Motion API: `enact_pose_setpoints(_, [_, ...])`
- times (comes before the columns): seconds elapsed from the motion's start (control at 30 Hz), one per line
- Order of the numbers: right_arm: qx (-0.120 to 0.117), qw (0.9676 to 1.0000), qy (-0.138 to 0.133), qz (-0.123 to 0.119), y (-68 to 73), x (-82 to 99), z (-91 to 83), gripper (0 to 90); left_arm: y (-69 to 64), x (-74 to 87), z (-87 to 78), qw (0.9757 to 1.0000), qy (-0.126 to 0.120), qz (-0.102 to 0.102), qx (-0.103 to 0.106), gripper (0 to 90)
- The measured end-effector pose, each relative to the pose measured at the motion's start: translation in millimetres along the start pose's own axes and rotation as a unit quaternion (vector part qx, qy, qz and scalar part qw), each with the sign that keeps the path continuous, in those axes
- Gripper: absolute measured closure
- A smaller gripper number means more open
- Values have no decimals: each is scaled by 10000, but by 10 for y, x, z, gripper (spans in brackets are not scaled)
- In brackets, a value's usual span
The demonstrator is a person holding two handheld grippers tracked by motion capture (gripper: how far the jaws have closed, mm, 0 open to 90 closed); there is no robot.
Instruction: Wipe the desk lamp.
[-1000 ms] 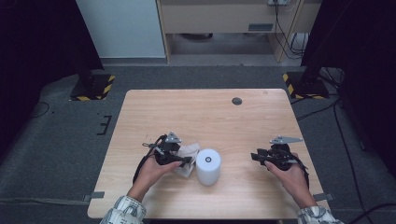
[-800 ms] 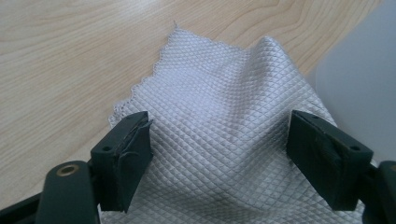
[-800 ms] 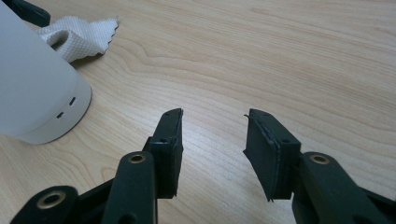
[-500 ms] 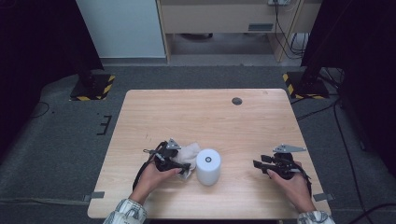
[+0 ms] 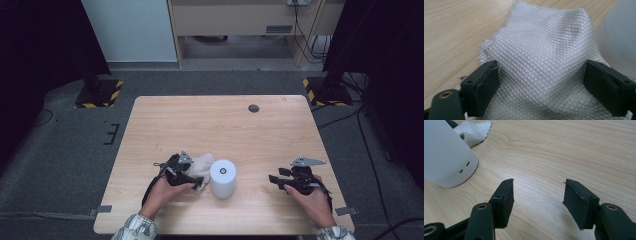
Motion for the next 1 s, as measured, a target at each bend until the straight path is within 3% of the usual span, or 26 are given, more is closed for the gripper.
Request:
enact_pose_setpoints(0.13, [-18,10000,18,-18,-1,7,-2,404,14,10,4,9999,41,27,-108,54])
enact_pose_setpoints(0.43, [2,10000,55,-19,11,19,12,395,-13,32,-22,9997,151,-136,-139,94])
enact_pose_setpoints(0.7, [36,10000,36,-31,23,18,-6,396,-48,48,-106,9996,292,53,-2,264])
enact_pose_setpoints(1.0, [50,9999,52,-85,24,19,-1,397,-52,48,-164,9994,319,93,117,568])
Point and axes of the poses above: each handheld gripper's, and its own axes: z roughly forward along the jaws, x roughly out of its underside, y roughly to its left, the point moved 10 cm from there along z, roughly forward along the jaws, and after that the axes turned 14 degrees about -x, right-handed, at the moved point
